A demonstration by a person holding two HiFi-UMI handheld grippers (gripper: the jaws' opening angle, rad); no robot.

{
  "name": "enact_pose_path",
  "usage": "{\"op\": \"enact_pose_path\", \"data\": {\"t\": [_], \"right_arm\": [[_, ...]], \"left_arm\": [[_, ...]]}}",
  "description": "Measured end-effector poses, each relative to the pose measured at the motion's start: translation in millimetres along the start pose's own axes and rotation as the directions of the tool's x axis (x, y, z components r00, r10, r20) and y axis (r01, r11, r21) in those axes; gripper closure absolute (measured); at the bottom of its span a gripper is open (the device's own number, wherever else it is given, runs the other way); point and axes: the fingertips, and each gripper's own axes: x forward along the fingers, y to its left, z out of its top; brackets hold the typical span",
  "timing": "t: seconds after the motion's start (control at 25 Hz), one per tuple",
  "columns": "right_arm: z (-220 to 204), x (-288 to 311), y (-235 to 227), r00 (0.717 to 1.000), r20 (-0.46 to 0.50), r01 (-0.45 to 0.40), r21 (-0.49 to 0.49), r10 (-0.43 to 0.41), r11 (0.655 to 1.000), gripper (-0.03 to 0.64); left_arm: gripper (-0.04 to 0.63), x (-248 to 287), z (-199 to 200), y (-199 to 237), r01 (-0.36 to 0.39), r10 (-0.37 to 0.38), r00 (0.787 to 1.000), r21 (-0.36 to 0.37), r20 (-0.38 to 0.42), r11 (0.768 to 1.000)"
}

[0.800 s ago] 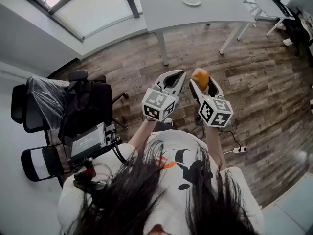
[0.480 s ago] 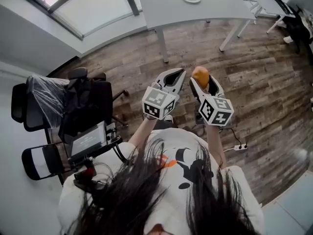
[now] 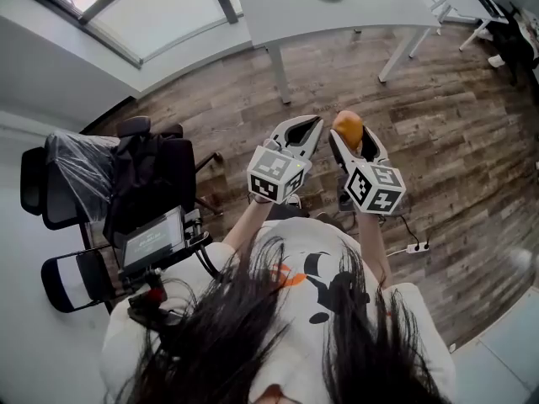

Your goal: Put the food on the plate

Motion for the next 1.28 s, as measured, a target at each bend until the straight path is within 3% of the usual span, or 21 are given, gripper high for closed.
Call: {"op": "enact_pose_path", "data": {"t": [0.72, 1.28], "right_arm": [[-6, 37, 10, 0.998, 0.009, 0.058, 0.032, -0.058, 0.998, 0.278], [1, 63, 1, 0.999, -0.022, 0.036, 0.013, -0.036, 0.999, 0.278]], "left_arm": [[0.591, -2, -12, 44, 0.050, -0.051, 0.998, -0.015, -0.023, 0.999], [0.590, 14, -10, 70, 0.009, -0.009, 1.000, -0.069, 0.001, 0.998]]}}
